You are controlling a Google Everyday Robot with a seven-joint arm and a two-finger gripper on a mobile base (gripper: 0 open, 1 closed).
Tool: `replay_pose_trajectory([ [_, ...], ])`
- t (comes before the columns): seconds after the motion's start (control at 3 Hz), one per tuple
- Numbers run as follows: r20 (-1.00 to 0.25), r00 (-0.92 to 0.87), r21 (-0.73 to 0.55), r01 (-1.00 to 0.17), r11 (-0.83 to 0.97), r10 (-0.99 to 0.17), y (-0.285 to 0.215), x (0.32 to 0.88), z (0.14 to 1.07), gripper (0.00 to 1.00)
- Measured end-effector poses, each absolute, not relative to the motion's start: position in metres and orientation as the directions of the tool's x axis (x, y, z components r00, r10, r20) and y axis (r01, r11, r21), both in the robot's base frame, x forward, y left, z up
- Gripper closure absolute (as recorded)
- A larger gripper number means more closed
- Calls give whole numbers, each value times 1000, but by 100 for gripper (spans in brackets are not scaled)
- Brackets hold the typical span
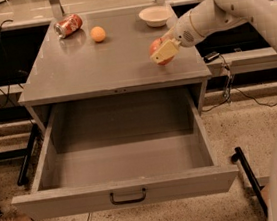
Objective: Pick apple from top drawer and place on counter
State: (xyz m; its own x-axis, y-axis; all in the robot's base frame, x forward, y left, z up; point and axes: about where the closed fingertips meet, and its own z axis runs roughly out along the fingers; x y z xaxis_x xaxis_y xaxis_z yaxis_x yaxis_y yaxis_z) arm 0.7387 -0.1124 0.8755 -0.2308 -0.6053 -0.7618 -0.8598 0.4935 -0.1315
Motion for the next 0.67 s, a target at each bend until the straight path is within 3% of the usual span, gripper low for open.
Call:
replay_pose_trajectory([
  [0.33,-752,-274,-93,-856,509,-599,-110,756,864,85],
  [0.67,-748,-302,-58,-857,511,-590,-109,765,855,61],
])
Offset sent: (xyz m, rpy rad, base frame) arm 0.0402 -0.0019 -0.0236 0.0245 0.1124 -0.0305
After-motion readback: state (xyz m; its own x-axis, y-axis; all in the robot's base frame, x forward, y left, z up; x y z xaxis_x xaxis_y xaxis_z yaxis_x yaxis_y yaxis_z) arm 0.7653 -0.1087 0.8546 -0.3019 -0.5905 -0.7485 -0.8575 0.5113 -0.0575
